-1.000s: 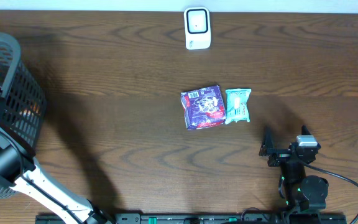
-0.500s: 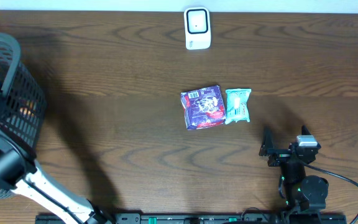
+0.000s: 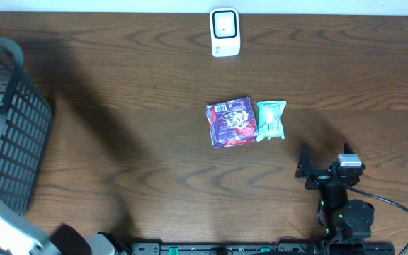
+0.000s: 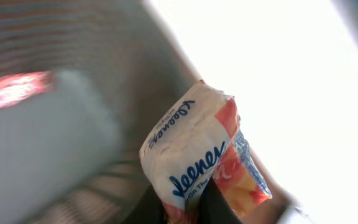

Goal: Scan the item barcode
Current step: 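Reach into the basket and grasp the small orange package, left gripper, then place the small orange package left of the purple package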

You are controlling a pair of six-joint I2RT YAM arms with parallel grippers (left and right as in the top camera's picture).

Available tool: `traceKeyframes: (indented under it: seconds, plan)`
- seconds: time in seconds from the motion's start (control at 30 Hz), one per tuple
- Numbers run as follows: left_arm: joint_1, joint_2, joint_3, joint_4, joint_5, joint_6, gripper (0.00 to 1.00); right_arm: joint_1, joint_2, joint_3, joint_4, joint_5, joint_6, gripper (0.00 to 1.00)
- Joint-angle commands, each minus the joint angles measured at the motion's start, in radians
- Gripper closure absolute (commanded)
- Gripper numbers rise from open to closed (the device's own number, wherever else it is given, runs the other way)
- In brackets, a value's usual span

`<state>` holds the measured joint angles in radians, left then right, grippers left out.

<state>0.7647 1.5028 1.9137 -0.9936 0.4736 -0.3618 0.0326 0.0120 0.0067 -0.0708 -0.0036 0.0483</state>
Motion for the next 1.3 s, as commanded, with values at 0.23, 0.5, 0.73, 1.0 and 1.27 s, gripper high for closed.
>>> traceKeyframes:
  seconds: [0.23, 0.5, 0.73, 1.0, 1.27]
  plan:
    - [-0.582, -0.026, -0.025, -0.038, 0.254, 0.204, 0.93, 0.005, -0.004, -0.001, -0.004, 0.001, 0.01, 0.01]
    - [-1.051, 0.097, -0.146, -0.057, -0.228, 0.239, 0.93, 0.005, -0.004, -0.001, -0.004, 0.001, 0.01, 0.01]
    - [-1.216, 0.331, -0.198, -0.056, -0.544, 0.238, 0.93, 0.005, -0.004, -0.001, -0.004, 0.001, 0.01, 0.01]
    - [-1.242, 0.546, -0.198, -0.064, -0.541, 0.2, 0.92, 0.005, -0.004, -0.001, -0.004, 0.001, 0.01, 0.01]
    - [-1.234, 0.531, -0.151, -0.096, -0.542, 0.186, 0.39, 0.005, -0.004, -0.001, -0.005, 0.001, 0.01, 0.01]
